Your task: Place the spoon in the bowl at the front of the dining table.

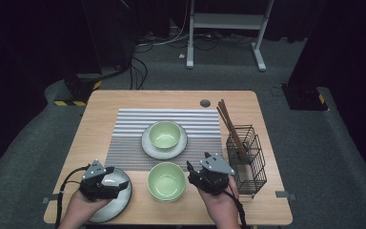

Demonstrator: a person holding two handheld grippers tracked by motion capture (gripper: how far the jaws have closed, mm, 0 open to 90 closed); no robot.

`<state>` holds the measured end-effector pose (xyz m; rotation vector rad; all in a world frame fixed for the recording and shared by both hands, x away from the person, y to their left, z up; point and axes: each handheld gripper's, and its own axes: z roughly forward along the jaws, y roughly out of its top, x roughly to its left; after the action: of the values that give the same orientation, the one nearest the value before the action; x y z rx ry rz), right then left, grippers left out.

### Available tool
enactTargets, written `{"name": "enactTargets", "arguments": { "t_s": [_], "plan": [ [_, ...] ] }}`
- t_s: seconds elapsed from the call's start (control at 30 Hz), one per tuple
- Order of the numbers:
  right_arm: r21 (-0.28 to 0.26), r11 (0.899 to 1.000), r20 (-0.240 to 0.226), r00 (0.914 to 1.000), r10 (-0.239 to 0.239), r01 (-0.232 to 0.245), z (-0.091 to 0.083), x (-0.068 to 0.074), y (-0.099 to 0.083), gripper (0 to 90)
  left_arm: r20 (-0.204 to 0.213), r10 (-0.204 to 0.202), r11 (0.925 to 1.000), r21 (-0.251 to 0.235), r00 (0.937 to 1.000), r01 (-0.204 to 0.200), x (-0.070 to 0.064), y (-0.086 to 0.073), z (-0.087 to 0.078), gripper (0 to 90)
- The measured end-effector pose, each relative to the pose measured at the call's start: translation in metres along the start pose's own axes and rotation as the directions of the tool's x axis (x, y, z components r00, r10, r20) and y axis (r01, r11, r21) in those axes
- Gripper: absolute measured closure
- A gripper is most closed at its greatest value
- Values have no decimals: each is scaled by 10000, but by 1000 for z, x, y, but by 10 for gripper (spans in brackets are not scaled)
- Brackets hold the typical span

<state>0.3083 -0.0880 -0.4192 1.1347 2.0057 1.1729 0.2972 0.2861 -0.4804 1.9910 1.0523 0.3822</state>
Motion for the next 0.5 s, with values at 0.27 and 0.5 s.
{"name": "enactTargets", "arguments": {
  "t_s": [0.27, 0.5],
  "plan": [
    [-212, 9998, 155, 9999, -29, 32, -8, -1, 9, 368, 61, -17, 10000, -81, 10000, 17, 1, 0, -1, 155],
    [-393, 9992, 382, 9992, -75, 90, -12, -5, 18, 380, 104, -23, 10000, -8, 9999, 23, 1, 0, -2, 153]
  ]
}}
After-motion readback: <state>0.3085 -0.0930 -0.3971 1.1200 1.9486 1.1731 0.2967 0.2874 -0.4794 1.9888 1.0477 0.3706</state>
